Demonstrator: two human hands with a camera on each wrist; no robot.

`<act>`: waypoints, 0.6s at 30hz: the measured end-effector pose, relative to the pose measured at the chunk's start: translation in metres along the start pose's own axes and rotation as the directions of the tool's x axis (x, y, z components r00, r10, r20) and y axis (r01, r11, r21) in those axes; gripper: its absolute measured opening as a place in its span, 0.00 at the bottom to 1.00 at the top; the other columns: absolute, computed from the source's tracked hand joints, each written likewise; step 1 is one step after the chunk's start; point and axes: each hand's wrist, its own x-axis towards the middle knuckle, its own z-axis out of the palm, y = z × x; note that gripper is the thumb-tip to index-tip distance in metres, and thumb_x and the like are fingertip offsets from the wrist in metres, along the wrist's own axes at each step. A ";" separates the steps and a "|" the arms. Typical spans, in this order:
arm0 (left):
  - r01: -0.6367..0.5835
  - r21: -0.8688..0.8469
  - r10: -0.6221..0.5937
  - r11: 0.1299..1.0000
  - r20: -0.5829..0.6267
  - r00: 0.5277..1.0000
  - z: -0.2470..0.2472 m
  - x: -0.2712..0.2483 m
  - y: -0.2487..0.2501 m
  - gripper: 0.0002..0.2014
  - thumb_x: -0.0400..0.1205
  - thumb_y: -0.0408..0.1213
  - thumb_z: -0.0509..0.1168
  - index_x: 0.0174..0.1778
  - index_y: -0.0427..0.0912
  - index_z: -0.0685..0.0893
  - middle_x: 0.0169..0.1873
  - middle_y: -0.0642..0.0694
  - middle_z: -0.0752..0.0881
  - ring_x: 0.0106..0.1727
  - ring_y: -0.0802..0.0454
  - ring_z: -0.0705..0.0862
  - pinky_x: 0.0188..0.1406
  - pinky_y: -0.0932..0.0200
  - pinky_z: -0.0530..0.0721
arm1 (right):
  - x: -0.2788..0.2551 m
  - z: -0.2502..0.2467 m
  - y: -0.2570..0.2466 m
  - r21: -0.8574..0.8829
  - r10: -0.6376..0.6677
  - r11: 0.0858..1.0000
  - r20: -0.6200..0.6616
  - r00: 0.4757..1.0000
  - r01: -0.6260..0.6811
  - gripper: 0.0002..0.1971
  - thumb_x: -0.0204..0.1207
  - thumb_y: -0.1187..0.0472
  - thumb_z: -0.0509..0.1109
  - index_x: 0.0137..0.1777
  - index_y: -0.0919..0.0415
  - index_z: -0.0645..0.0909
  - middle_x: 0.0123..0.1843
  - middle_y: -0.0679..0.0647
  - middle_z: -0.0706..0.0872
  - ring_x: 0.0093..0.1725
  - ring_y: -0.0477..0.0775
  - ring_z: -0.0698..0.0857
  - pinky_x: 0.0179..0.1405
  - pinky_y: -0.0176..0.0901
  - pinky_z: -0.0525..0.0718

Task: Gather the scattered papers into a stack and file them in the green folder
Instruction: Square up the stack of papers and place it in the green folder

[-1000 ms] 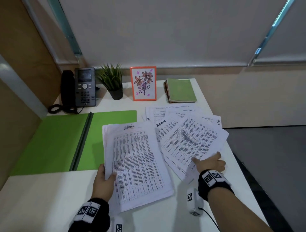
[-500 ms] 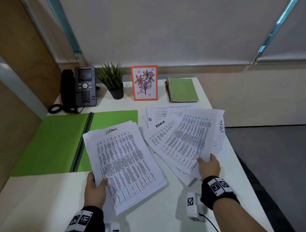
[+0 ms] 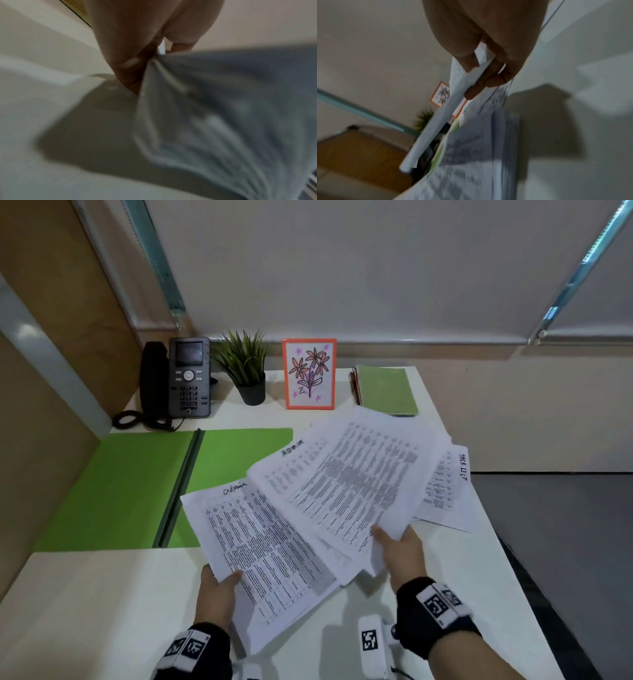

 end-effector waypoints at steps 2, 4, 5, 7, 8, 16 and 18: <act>0.027 -0.015 -0.027 1.000 -0.016 0.999 0.003 -0.004 0.004 0.26 0.84 0.38 0.63 0.77 0.38 0.64 0.77 0.38 0.70 0.73 0.39 0.71 0.71 0.45 0.67 | -0.015 0.016 0.010 -0.061 0.024 0.998 0.075 0.997 -0.019 0.18 0.76 0.64 0.72 0.65 0.63 0.77 0.57 0.59 0.85 0.55 0.59 0.85 0.56 0.49 0.81; 0.031 -0.028 -0.031 0.999 -0.011 0.999 0.006 -0.008 0.009 0.35 0.84 0.49 0.60 0.82 0.39 0.54 0.82 0.41 0.60 0.81 0.40 0.62 0.76 0.45 0.61 | -0.027 0.028 0.019 -0.131 0.031 0.991 0.145 0.989 -0.011 0.17 0.77 0.64 0.71 0.64 0.61 0.75 0.57 0.57 0.84 0.53 0.57 0.83 0.53 0.46 0.80; 0.023 -0.030 -0.023 0.999 0.001 1.000 0.007 -0.009 0.010 0.36 0.84 0.50 0.60 0.82 0.38 0.54 0.82 0.41 0.60 0.81 0.40 0.61 0.76 0.46 0.61 | -0.033 0.032 0.022 -0.164 0.031 0.986 0.181 0.983 -0.001 0.15 0.78 0.63 0.70 0.62 0.58 0.73 0.57 0.57 0.83 0.51 0.56 0.82 0.51 0.44 0.79; -0.011 -0.023 0.011 1.000 0.010 1.000 0.007 -0.011 0.012 0.32 0.84 0.45 0.61 0.80 0.35 0.59 0.79 0.39 0.66 0.78 0.40 0.66 0.71 0.52 0.65 | -0.041 0.038 0.025 -0.283 0.022 0.958 0.261 0.965 0.054 0.14 0.81 0.61 0.67 0.64 0.56 0.69 0.57 0.55 0.81 0.52 0.53 0.80 0.52 0.40 0.77; -0.017 -0.015 0.018 1.000 0.007 1.000 0.006 -0.011 0.011 0.28 0.85 0.40 0.61 0.78 0.33 0.62 0.77 0.38 0.69 0.76 0.40 0.69 0.67 0.54 0.66 | -0.044 0.040 0.026 -0.362 0.015 0.927 0.294 0.956 0.097 0.15 0.82 0.59 0.64 0.66 0.58 0.68 0.58 0.54 0.80 0.53 0.53 0.79 0.53 0.38 0.75; -0.022 0.042 0.023 0.999 -0.026 0.999 0.004 -0.003 0.002 0.24 0.86 0.37 0.59 0.77 0.33 0.64 0.75 0.36 0.71 0.76 0.39 0.70 0.72 0.52 0.65 | -0.012 0.019 0.024 -0.495 -0.110 0.852 0.151 0.982 0.171 0.13 0.78 0.70 0.65 0.58 0.55 0.75 0.43 0.55 0.80 0.46 0.58 0.81 0.46 0.37 0.73; -0.006 0.032 0.007 0.999 -0.035 0.999 0.004 0.001 0.001 0.24 0.86 0.37 0.58 0.77 0.33 0.64 0.76 0.37 0.71 0.76 0.39 0.69 0.72 0.51 0.65 | -0.004 0.010 0.018 -0.490 -0.151 0.850 0.119 0.981 0.190 0.16 0.77 0.71 0.66 0.57 0.51 0.72 0.39 0.51 0.79 0.42 0.56 0.81 0.43 0.39 0.75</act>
